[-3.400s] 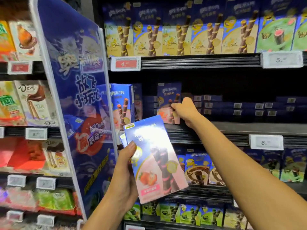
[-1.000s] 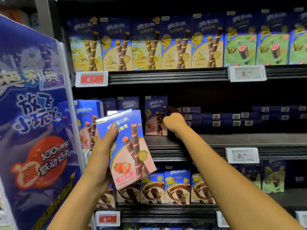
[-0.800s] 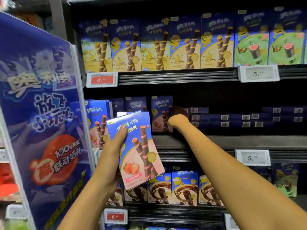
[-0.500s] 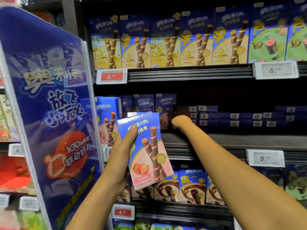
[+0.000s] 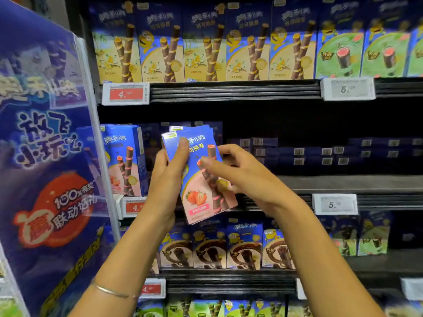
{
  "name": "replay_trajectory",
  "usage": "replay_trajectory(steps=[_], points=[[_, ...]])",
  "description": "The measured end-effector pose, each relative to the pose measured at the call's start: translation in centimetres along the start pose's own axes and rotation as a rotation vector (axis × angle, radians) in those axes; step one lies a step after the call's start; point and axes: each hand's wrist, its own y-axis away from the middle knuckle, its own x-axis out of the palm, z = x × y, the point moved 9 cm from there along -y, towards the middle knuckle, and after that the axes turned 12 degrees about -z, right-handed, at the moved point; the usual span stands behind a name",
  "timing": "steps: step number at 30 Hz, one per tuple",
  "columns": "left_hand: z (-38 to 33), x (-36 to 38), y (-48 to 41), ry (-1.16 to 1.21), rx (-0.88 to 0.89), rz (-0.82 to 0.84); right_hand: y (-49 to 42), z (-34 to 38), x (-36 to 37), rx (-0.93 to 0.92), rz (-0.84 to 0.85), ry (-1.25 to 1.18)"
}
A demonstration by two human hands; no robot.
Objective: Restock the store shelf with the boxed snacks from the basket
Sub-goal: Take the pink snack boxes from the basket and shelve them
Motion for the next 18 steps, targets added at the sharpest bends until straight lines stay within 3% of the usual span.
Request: replay_trajectory(steps=[4,8,11,18], points=[[0.9,2.0,-1.0,-0.055,-0.006,-0.001,0.0,0.1,-2.3,-0.065,-0.172,0.100],[1.4,0.2,-2.5,-0.129,0.114,-0.147,-1.1,-1.6,-4.4,0.066,-0.222,-0.176],[1.5,-0.9,-3.1,-0.157,0.147,-0.186,-2.8,-3.4,-7.1,0.154,-0.317,-0.246],[1.0,-3.2,-3.8,-0.187,0.156,-0.227,-8.3,-6.3,-10.9,0.261,-0.519,0.060]])
